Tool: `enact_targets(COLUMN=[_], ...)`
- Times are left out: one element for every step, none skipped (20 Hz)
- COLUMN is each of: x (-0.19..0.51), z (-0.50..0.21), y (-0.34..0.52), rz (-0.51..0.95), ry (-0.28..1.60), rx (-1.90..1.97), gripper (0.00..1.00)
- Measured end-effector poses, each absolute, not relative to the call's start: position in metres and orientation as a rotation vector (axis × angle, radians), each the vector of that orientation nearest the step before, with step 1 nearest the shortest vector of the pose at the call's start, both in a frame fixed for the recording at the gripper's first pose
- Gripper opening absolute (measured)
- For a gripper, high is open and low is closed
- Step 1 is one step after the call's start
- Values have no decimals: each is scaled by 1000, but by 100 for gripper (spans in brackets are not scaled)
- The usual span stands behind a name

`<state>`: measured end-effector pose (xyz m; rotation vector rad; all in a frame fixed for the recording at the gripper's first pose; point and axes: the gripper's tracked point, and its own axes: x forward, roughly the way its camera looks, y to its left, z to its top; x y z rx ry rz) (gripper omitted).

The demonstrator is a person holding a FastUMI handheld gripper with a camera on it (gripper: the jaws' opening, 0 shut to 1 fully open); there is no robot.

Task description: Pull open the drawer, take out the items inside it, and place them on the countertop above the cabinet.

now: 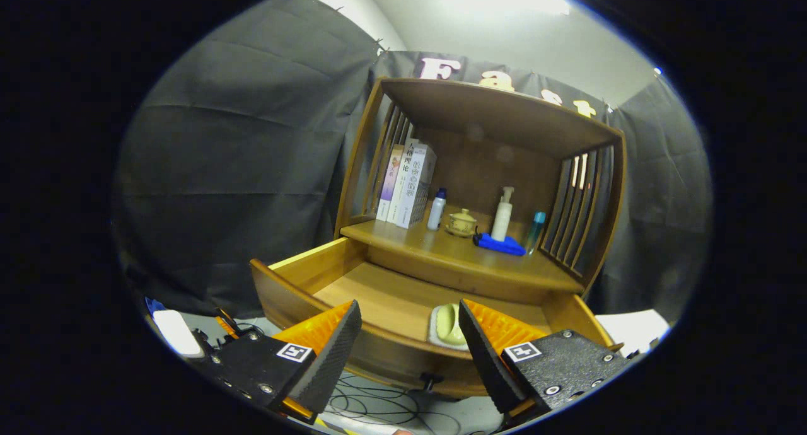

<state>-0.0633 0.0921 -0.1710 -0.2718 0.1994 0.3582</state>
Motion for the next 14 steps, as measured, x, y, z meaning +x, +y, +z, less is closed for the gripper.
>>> enact_targets(x=[-56,-47,-36,-26,-17,-7,2,11,19,26,32,37,42,46], z=[-165,-161,-160,-156,-154,-152,-151,-151,-153,-159,-166,-174,-184,-194], y=[98,101,101,101,101,99,98,96,95,93,90,86,79,70], rz=[360,360,351,342,331,318,304,292,283,277,268,254,231,200], ry=[190,194,205,216,231,247,265,281,302,338,375,417,459,501], rx=[-286,-298,-309,-316,-321,-325,-326,-323,-319,-315,-308,-300,-290,-278], gripper=[95,95,94,94,94,94,94,94,94,94,94,95,95,95])
